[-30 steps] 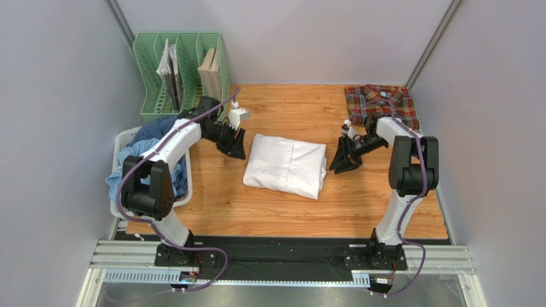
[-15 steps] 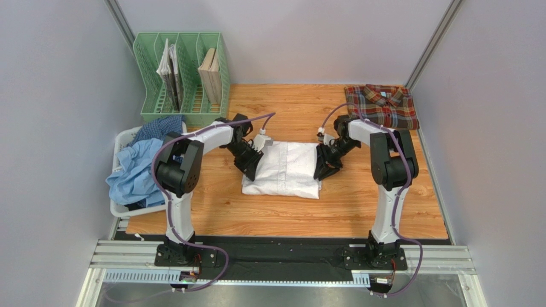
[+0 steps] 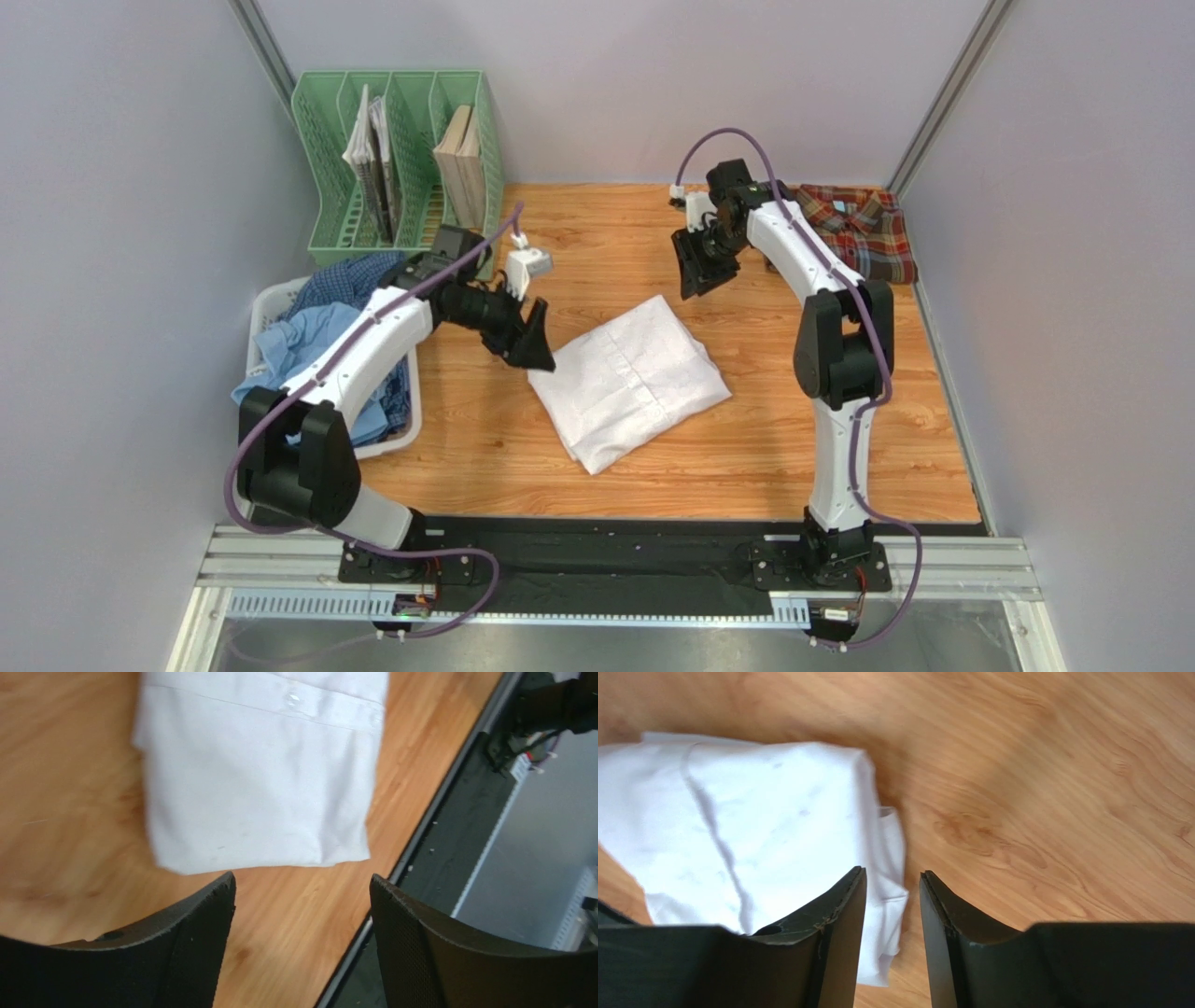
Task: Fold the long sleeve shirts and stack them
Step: Fold the shirt
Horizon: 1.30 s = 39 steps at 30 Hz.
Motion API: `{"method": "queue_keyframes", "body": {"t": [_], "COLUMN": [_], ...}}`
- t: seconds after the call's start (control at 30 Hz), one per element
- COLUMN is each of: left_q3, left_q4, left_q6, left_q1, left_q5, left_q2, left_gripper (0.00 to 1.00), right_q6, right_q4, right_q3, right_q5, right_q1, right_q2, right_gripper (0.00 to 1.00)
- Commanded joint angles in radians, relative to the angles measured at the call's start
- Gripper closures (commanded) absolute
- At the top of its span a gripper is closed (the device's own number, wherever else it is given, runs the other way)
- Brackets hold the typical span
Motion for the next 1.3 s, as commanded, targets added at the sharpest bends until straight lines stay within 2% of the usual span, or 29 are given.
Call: {"method": "queue_keyframes", "body": {"t": [0.0,0.03,0.1,0.13,0.37,0.47,0.57,0.6,0.63,0.7,0.73,0.8,0.9,0.93,1.03,1.13,1.27], "left_q3": [0.145,0.18,0.269,0.286,0.153,0.104,0.067,0.059,0.04,0.02,-0.003,-0.025,-0.08,-0.091,-0.117,-0.076,-0.007], "left_q4": [0.076,0.054,0.006,0.005,0.14,0.132,0.114,0.109,0.108,0.118,0.129,0.176,0.293,0.378,0.543,0.604,0.603], "left_q6": [-0.013,0.002,0.007,-0.013,-0.165,-0.167,-0.133,-0.118,-0.118,-0.118,-0.119,-0.154,-0.261,-0.332,-0.456,-0.499,-0.515], "left_q1": [0.047,0.05,0.054,0.057,0.129,0.162,0.164,0.164,0.163,0.153,0.149,0.124,0.086,0.075,0.023,-0.034,-0.112], "left_q5": [-0.087,-0.099,-0.089,-0.086,-0.03,-0.039,-0.029,-0.021,-0.007,0.011,0.025,0.061,0.133,0.146,0.152,0.117,0.056], "left_q2": [0.101,0.137,0.23,0.253,0.252,0.232,0.202,0.194,0.185,0.165,0.158,0.158,0.189,0.207,0.252,0.339,0.441], "left_gripper": [0.23,0.23,0.22,0.21,0.21,0.2,0.18,0.18,0.18,0.17,0.16,0.16,0.15,0.07,0.06,0.06,0.09], "right_q6": [-0.038,-0.04,-0.052,-0.054,-0.1,-0.221,-0.438,-0.498,-0.634,-0.748,-0.867,-0.928,-0.856,-0.782,-0.668,-0.559,-0.456], "right_q4": [-0.001,0.0,0.029,0.043,0.088,0.063,0.037,0.037,0.036,0.033,0.022,-0.015,-0.033,-0.04,-0.024,0.009,0.06], "right_q3": [-0.106,-0.182,-0.268,-0.334,-0.449,-0.506,-0.621,-0.706,-0.745,-0.819,-0.825,-0.81,-0.712,-0.668,-0.644,-0.664,-0.696], "right_q5": [-0.07,-0.082,-0.084,-0.082,-0.048,-0.024,0.062,0.082,0.094,0.091,0.079,0.016,-0.07,-0.089,-0.102,-0.094,-0.064], "right_q1": [0.089,0.117,0.199,0.229,0.405,0.439,0.436,0.421,0.409,0.352,0.33,0.28,0.231,0.22,0.169,0.122,0.065], "right_q2": [-0.205,-0.23,-0.276,-0.28,-0.218,-0.201,-0.22,-0.243,-0.271,-0.374,-0.413,-0.503,-0.54,-0.535,-0.514,-0.498,-0.474], "right_gripper": [0.58,0.53,0.51,0.47,0.37,0.35,0.36,0.36,0.36,0.37,0.37,0.36,0.36,0.36,0.35,0.35,0.35]}}
